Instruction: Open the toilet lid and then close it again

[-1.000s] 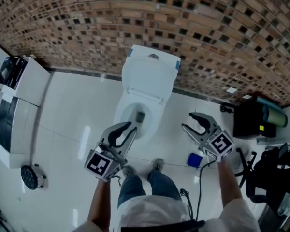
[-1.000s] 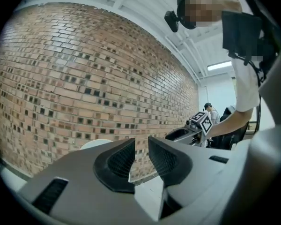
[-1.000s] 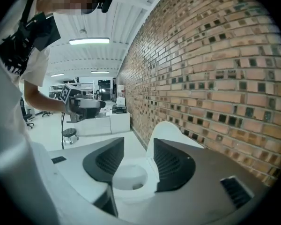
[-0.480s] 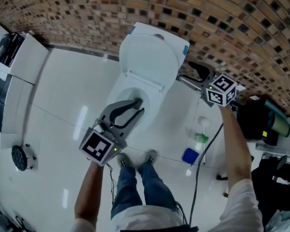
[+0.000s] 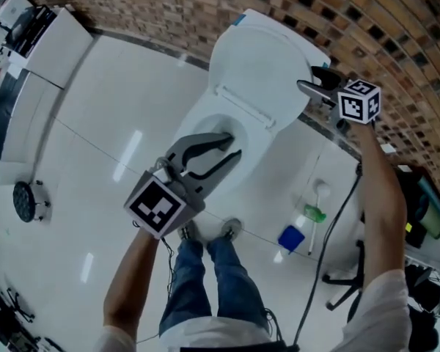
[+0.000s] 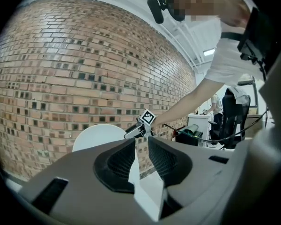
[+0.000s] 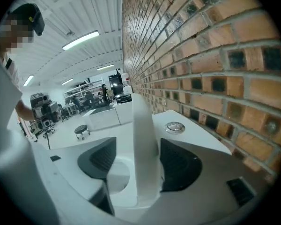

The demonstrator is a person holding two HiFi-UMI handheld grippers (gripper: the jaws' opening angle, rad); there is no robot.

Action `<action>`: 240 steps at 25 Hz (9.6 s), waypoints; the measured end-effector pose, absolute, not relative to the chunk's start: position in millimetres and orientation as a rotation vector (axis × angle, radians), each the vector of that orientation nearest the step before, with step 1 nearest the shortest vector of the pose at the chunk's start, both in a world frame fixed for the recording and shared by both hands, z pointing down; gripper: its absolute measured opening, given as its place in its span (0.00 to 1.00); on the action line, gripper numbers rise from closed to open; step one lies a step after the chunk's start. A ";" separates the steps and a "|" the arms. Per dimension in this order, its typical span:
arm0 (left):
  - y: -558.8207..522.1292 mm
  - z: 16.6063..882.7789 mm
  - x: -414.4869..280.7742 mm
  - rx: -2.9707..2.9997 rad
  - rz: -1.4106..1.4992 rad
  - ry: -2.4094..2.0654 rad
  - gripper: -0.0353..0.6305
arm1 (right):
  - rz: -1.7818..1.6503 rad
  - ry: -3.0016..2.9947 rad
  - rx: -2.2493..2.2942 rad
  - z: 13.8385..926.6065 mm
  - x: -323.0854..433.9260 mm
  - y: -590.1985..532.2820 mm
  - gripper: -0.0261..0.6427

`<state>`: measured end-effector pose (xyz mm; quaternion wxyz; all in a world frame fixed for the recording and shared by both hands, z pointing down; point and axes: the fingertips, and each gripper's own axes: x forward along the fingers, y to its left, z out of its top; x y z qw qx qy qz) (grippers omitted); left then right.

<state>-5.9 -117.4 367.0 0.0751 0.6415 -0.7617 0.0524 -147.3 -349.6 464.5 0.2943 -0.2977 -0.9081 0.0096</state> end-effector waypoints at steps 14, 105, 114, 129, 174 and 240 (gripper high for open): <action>-34.2 349.3 -8.0 1.848 0.130 -2.421 0.18 | -0.760 -2.487 -0.632 467.6 -36.5 -207.1 0.27; 71.0 274.2 109.4 1.564 0.244 -2.546 0.18 | -0.760 -2.449 -0.868 334.3 161.9 -67.9 0.07; 7.1 341.0 175.1 1.075 0.108 -2.687 0.18 | -0.918 -2.346 -1.273 381.5 180.7 -146.1 0.07; 3.4 517.6 167.2 0.898 0.124 -2.714 0.18 | -1.557 -1.820 -1.351 666.4 132.2 -138.3 0.54; 9.6 677.9 67.9 0.983 -1.902 -1.988 0.18 | -1.352 -1.822 -1.501 702.4 92.4 -108.4 0.42; -166.1 240.8 124.8 1.481 0.221 -2.728 0.19 | -0.115 -2.693 -0.853 286.2 147.5 -299.5 0.43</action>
